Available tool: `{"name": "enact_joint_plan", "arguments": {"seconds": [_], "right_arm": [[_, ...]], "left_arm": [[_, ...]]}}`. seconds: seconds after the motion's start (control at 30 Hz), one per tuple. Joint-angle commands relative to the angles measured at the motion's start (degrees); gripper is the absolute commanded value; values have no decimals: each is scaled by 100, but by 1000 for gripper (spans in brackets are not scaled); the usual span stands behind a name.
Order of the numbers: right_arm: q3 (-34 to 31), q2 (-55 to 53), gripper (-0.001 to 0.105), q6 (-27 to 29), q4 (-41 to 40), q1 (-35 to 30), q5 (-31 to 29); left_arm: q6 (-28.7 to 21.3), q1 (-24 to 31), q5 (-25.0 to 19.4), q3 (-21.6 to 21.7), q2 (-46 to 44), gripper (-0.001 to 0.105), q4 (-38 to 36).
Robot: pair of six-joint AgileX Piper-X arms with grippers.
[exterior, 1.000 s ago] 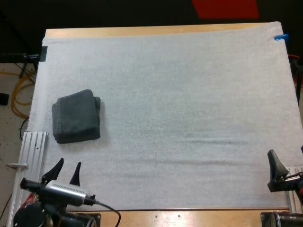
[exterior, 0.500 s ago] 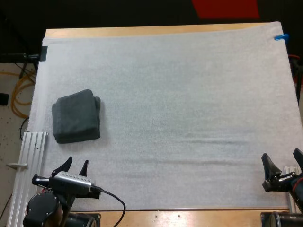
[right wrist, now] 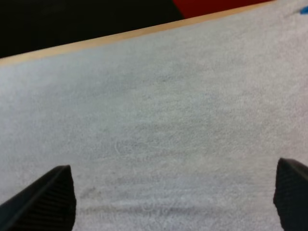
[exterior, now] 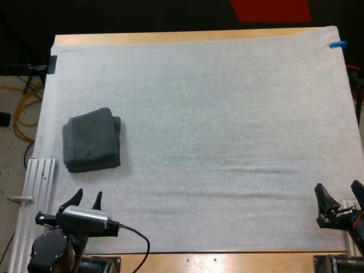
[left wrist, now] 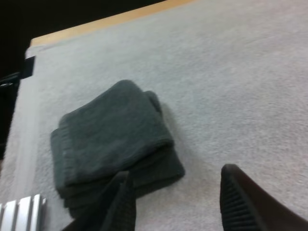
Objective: Pick towel from pile fold and stack
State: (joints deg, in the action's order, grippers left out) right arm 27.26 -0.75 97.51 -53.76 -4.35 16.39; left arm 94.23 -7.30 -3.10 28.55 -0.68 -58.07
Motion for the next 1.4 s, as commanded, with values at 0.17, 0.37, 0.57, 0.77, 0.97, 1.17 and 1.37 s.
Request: {"name": "enact_joint_plan", "arguments": {"seconds": [0.17,0.37,0.57,0.77,0.97,1.17,1.37], "right_arm": [[12,-225,81,-147,7,6,26],[12,-225,81,-140,7,6,19],[12,-225,81,91,7,6,13],[12,-225,81,133,7,6,13],[12,-225,81,133,7,6,13],[12,-225,81,133,7,6,13],[12,-225,81,133,7,6,13]], "left_arm": [[69,607,34,28,-803,39,98],[69,730,34,28,-803,39,98],[69,730,34,28,-803,39,98],[69,730,34,28,-803,39,98],[69,730,34,28,-803,39,98],[69,730,34,28,-803,39,98],[69,730,34,28,-803,39,98]]}}
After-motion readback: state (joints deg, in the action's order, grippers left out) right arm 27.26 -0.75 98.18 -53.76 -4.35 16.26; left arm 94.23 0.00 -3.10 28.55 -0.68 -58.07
